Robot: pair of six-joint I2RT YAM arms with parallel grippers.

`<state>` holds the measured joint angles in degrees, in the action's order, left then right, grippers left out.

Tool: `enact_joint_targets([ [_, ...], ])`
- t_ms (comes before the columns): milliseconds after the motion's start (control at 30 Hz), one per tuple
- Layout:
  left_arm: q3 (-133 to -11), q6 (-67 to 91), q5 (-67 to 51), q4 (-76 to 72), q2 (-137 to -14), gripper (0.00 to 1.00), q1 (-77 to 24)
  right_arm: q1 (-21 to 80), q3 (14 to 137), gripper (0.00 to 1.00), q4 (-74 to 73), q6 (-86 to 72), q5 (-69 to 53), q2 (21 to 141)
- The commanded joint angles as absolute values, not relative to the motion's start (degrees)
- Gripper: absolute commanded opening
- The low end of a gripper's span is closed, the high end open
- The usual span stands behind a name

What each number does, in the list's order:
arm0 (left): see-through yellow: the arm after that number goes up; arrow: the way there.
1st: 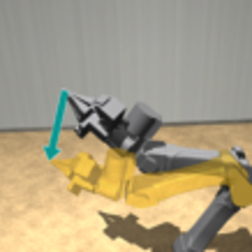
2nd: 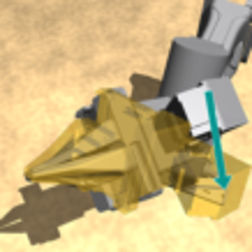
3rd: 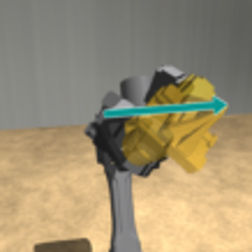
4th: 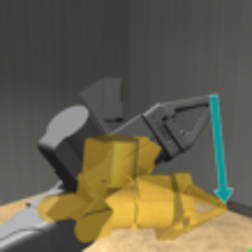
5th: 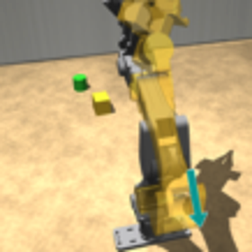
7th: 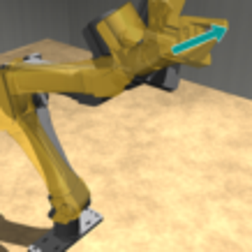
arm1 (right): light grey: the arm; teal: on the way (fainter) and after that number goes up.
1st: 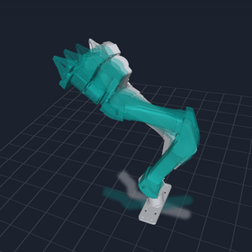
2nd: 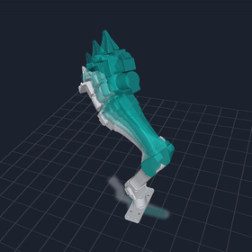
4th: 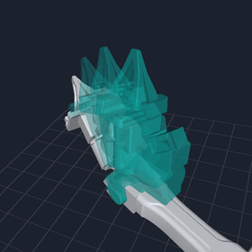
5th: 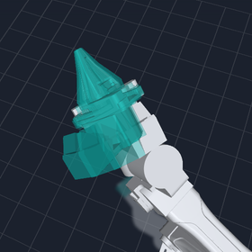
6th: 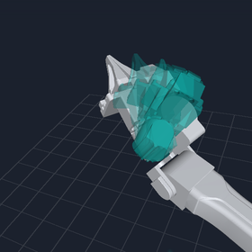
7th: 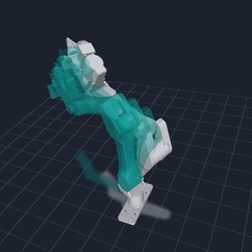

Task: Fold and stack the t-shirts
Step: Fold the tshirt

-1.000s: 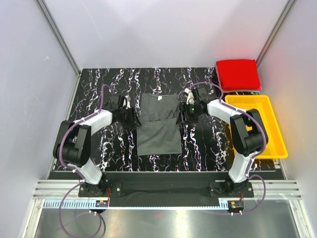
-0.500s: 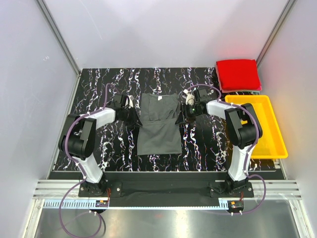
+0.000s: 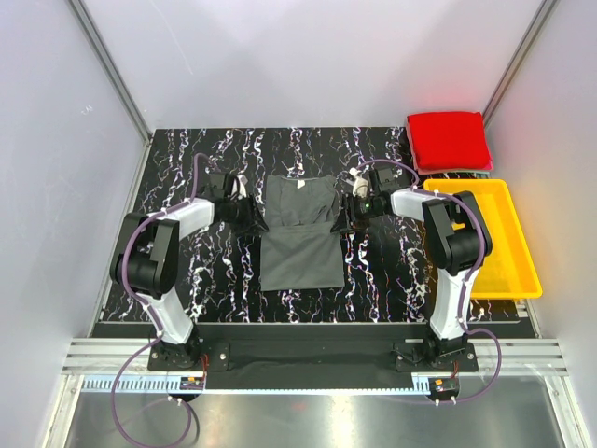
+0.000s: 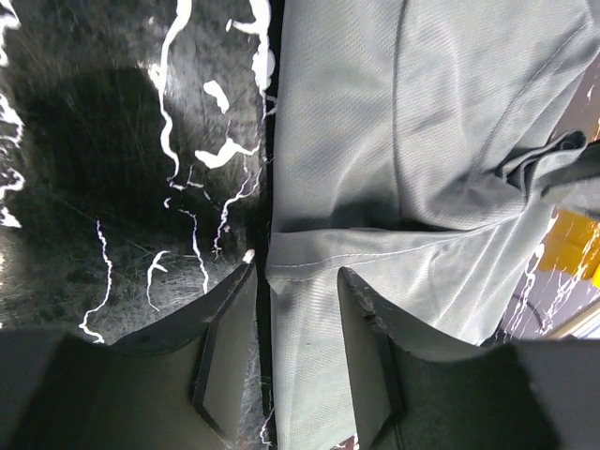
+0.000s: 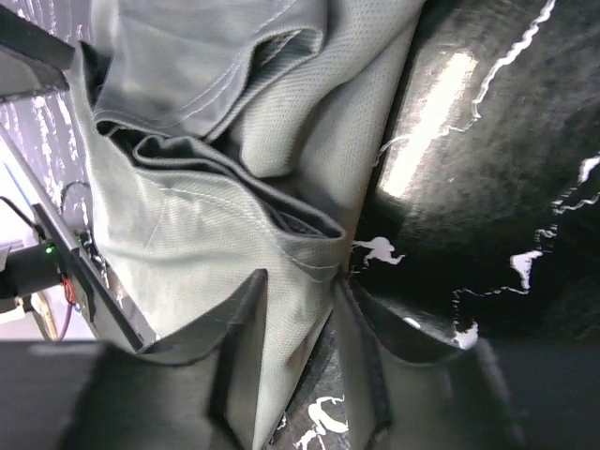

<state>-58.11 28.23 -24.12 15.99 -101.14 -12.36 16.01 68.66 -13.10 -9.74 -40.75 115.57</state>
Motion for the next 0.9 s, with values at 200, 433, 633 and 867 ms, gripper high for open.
enact_joint_targets([
  [200,-62.23,26.46,-17.06,25.39,-94.41,0.47,-12.3,15.82,66.89,0.49,-16.08,-11.24,-36.92,108.02],
  [433,-53.1,27.33,-19.41,26.72,-84.65,0.52,-13.7,16.43,58.91,0.61,-21.45,-20.91,-31.82,99.95],
  [633,-40.53,31.81,-22.59,21.54,-77.96,0.57,-17.83,17.23,48.45,0.61,-20.83,-30.67,-26.28,91.16],
  [867,-32.26,35.42,-23.65,15.56,-76.12,0.6,-19.42,19.16,42.11,0.6,-18.29,-35.67,-25.31,86.84],
])
